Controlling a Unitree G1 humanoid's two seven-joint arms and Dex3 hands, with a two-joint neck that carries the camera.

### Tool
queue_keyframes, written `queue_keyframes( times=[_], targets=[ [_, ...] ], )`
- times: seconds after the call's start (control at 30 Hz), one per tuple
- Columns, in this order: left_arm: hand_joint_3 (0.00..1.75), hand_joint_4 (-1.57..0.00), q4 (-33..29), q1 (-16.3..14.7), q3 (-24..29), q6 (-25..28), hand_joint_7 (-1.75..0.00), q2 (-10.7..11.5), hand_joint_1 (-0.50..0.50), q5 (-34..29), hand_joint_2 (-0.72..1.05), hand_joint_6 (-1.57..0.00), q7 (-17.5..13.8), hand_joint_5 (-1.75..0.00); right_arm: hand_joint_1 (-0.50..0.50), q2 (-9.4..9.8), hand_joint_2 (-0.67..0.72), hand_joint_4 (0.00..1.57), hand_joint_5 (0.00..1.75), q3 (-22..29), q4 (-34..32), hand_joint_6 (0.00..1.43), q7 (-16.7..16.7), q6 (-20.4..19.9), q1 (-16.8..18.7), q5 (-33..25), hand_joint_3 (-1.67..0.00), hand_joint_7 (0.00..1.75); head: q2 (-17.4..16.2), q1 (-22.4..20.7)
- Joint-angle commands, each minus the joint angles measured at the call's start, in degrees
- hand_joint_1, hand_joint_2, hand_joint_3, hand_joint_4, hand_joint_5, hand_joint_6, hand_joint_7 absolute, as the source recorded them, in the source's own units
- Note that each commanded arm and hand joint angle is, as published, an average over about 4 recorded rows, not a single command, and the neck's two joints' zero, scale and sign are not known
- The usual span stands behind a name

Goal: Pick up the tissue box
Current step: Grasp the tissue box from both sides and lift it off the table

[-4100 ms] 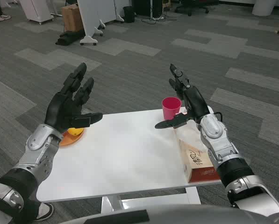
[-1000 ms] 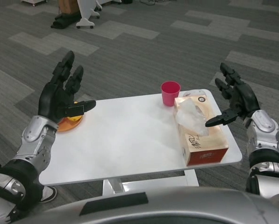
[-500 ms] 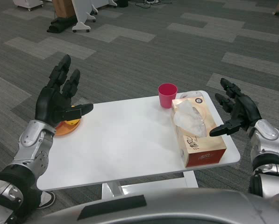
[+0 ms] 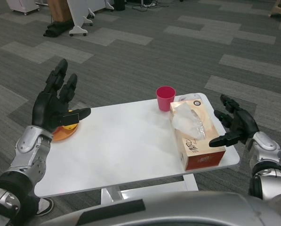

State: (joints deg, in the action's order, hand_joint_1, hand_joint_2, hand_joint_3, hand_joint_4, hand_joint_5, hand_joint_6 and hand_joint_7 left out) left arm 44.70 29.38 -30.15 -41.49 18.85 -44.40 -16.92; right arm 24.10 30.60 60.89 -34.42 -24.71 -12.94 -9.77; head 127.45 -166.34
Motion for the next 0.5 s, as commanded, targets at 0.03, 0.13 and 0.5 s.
queue_keyframes(
  times=[0.03, 0.13, 0.5],
  targets=[
    [0.26, 0.0, 0.2, 0.7, 0.3, -0.3, 0.0, 0.4, 0.5, -0.3, 1.05, 0.0, 0.3, 0.0, 0.12, 0.14, 0.25, 0.0, 0.29, -1.4, 0.7, 0.0, -0.5, 0.2, 0.0, 0.0, -0.24, 0.0, 0.0, 0.1],
    [0.26, 0.0, 0.2, 0.5, 0.3, -0.3, 0.0, 0.4, 0.5, -0.3, 1.05, 0.0, 0.4, 0.0, 0.17, 0.29, 0.38, 0.0, 0.29, -2.6, 0.9, 0.0, -1.1, 0.4, 0.4, 0.1, -0.18, 0.0, 0.2, 0.3],
    [0.26, 0.0, -0.5, -0.4, 0.3, -0.6, 0.0, 0.5, 0.5, -0.3, 1.05, 0.0, 0.4, 0.0, 0.21, 1.34, 0.41, 0.0, 0.29, -5.4, -1.6, 0.0, -2.6, 1.3, 2.0, 0.1, -0.16, 0.0, 0.4, 0.7]
  ],
)
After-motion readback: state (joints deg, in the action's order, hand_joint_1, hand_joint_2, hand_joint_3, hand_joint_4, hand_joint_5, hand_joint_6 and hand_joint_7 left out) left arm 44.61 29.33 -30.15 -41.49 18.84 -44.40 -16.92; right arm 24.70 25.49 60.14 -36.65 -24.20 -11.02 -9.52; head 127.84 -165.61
